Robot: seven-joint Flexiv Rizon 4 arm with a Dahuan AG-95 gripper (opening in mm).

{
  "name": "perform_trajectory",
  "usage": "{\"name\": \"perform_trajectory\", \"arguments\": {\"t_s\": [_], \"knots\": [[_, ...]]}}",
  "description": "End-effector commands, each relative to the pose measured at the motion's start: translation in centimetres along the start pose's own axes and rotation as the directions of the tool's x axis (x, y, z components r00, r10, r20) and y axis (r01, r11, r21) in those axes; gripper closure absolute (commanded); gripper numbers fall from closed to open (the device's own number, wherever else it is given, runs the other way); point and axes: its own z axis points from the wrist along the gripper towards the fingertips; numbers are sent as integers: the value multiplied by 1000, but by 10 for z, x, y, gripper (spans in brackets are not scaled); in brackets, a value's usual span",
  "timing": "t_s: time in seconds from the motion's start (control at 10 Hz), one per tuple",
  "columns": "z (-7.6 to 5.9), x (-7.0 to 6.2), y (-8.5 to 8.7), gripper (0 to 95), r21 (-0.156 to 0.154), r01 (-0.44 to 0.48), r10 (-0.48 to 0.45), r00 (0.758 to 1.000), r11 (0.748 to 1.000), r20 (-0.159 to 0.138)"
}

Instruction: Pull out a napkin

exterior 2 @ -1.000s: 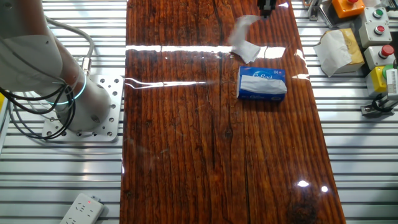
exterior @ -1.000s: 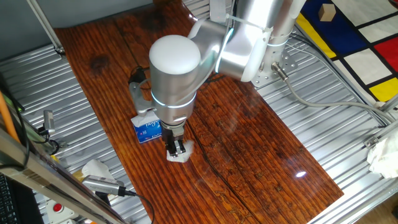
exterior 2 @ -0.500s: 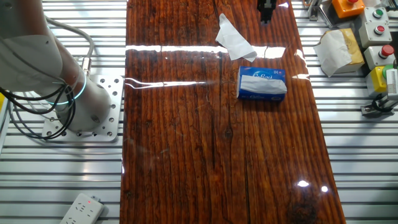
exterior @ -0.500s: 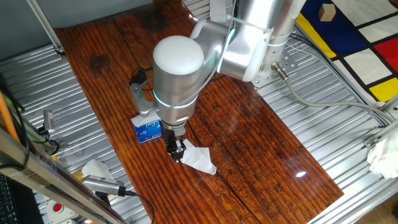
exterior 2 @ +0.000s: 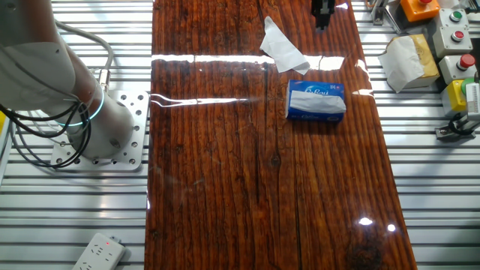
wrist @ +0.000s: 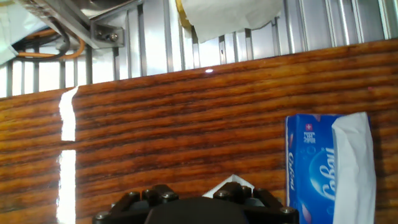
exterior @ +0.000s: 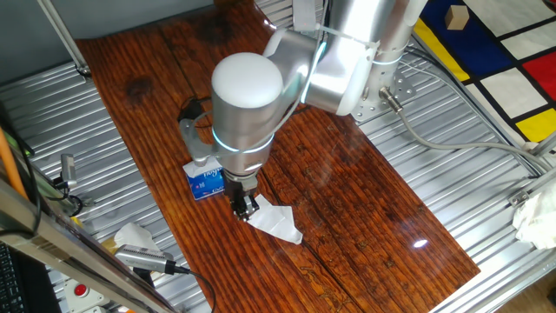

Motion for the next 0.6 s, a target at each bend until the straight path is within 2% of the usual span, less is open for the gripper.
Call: {"name": "perform_trajectory", "arguments": {"t_s": [0.1, 0.6], "knots": [[0, -1, 0, 950, 14, 22, -21, 999, 1000, -26], [0, -1, 1, 950, 18, -1, 1, 999, 1000, -36]]}}
